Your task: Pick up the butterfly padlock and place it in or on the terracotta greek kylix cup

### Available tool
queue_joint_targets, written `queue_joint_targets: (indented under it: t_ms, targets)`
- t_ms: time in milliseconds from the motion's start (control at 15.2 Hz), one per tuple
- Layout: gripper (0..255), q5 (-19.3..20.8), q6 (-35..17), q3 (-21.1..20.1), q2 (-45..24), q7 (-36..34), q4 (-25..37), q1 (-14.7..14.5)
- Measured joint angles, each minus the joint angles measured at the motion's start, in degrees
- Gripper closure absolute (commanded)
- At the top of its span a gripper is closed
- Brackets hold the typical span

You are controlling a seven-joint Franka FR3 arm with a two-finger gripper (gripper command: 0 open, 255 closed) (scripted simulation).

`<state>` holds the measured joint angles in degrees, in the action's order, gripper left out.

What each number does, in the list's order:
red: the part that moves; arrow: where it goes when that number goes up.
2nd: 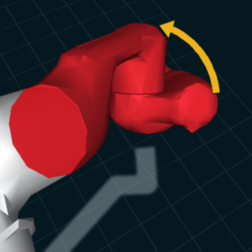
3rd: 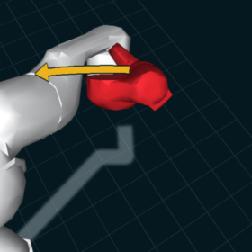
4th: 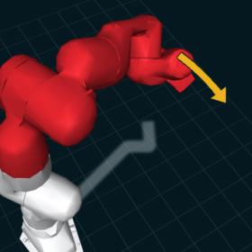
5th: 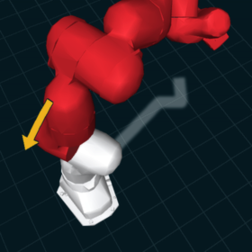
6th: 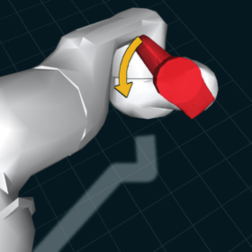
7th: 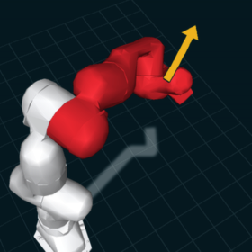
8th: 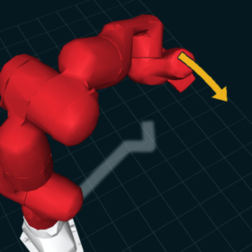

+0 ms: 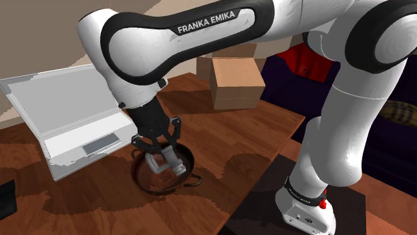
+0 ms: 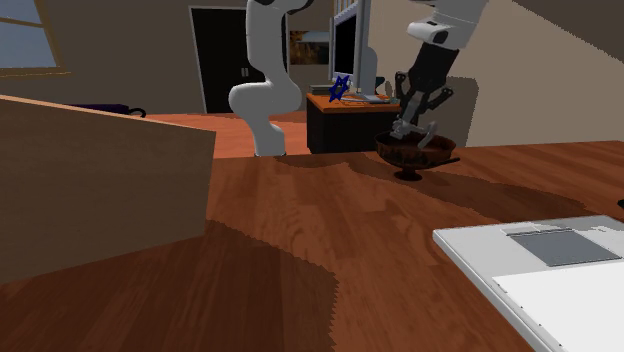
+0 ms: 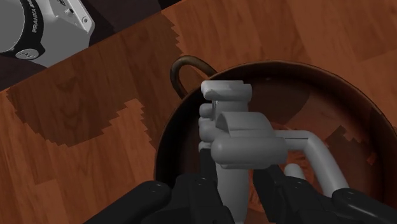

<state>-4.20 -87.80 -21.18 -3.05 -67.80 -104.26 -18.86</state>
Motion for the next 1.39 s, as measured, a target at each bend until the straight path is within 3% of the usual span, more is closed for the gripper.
queue_joint_targets:
  t_ms: [330, 396, 792, 1056, 1386]
  targets:
    - [255, 0.03, -0.34, -0.01, -0.09, -0.01, -0.24, -0.02]
    - [0, 0.03, -0.35, -0.01, -0.09, -0.01, -0.24, -0.02]
    - [0, 0.03, -0.35, -0.01, -0.08, -0.01, -0.24, -0.02]
    - [0, 0.92, 5.49, -0.08, -3.0, -0.88, 8.42, -0.24]
    - [0, 0.96, 7.16, -0.05, -3.08, -0.89, 10.12, -0.2]
